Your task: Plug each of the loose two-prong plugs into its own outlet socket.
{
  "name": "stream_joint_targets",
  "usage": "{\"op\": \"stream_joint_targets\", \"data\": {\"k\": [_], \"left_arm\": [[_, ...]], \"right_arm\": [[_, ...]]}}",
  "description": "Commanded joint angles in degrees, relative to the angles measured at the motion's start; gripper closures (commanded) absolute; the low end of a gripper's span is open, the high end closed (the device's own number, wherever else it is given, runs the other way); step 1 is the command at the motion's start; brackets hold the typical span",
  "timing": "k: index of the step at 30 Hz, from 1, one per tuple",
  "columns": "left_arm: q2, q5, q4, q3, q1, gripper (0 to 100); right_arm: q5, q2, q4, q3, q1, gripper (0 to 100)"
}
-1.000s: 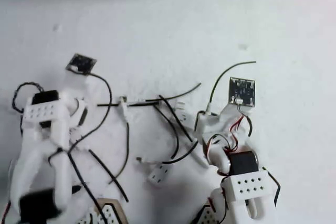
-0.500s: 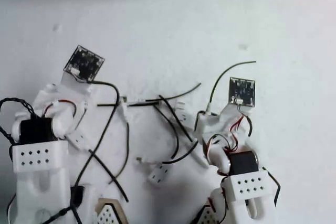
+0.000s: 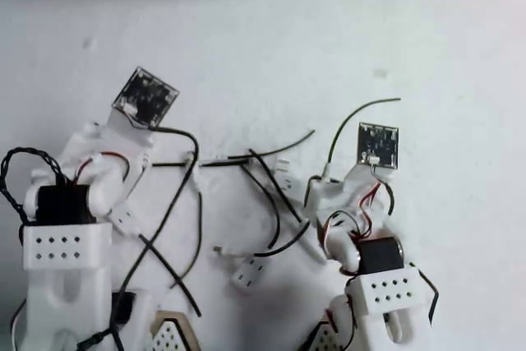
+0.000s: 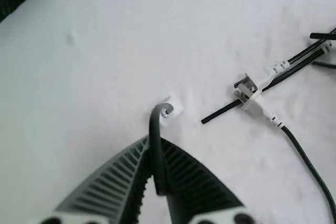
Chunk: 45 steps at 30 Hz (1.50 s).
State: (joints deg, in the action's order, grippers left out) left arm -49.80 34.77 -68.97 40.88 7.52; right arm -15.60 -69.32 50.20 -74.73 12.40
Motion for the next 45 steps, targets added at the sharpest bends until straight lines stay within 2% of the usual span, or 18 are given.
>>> {"op": "stream_joint_targets", "data": {"k": [1, 10, 13, 17, 20, 23, 27, 31, 40, 45], "left_arm": [[-0.7, -4.7, -0.4, -5.2, -1.7, 98], [-0.2, -5.5, 1.8, -3.1, -2.9, 98], [-0.2, -5.7, 9.8, 2.5, -0.8, 97], [-0.2, -6.0, 26.7, 13.1, 1.5, 97], [-0.2, -6.1, 36.1, 20.2, 1.5, 89], [-0.2, -10.6, 39.8, 23.3, 2.1, 80], [-0.1, -12.8, 37.5, 23.0, 3.6, 75], [3.0, -13.4, 28.2, 17.9, 3.6, 75], [36.8, -17.0, 8.4, -9.4, 3.6, 74], [51.3, -22.1, 2.8, -20.1, 4.0, 65]], "right_arm": [[-0.4, -1.1, -0.9, 0.4, 0.2, 98.1], [-0.2, -1.1, -0.9, 0.4, 0.2, 98.1], [-0.2, -1.1, -0.9, 0.4, 0.2, 98.1], [-0.4, -1.1, -0.9, 0.4, 0.2, 98.1], [-0.4, -1.1, -0.9, 0.4, 0.2, 98.1], [-0.4, -0.9, -0.9, 0.4, 0.2, 98.1], [-0.4, -0.7, -1.0, 0.4, 0.2, 98.1], [-0.4, -0.7, -1.0, 0.4, 0.2, 98.1], [-0.4, -0.7, -0.9, 0.4, 0.2, 98.1], [-0.3, -0.7, -0.9, 0.4, 0.2, 98.1]]}}
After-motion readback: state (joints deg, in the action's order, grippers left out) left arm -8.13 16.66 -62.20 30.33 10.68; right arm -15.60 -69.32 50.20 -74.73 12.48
